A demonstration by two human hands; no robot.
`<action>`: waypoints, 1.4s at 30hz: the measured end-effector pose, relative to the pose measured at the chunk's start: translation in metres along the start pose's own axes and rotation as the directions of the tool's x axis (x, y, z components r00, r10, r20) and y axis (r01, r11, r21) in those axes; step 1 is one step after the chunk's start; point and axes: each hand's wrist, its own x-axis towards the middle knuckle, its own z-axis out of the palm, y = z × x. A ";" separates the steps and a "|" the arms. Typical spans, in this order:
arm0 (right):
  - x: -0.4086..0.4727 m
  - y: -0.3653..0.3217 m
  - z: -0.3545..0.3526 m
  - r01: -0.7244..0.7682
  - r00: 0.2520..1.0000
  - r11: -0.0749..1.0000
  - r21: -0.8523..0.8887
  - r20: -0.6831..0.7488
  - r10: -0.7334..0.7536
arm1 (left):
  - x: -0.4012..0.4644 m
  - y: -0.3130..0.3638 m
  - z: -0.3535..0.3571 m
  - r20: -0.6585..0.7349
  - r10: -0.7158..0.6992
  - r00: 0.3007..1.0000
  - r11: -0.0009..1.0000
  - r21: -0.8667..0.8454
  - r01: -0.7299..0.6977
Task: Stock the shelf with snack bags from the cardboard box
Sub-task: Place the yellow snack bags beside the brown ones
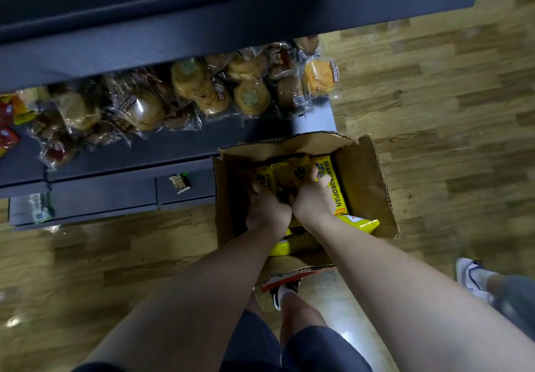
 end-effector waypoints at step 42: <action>-0.071 -0.002 -0.122 0.317 0.946 0.893 0.318 -0.040 -0.322 | -0.068 -0.004 -0.106 -0.100 0.307 0.946 0.934 -0.157 -0.320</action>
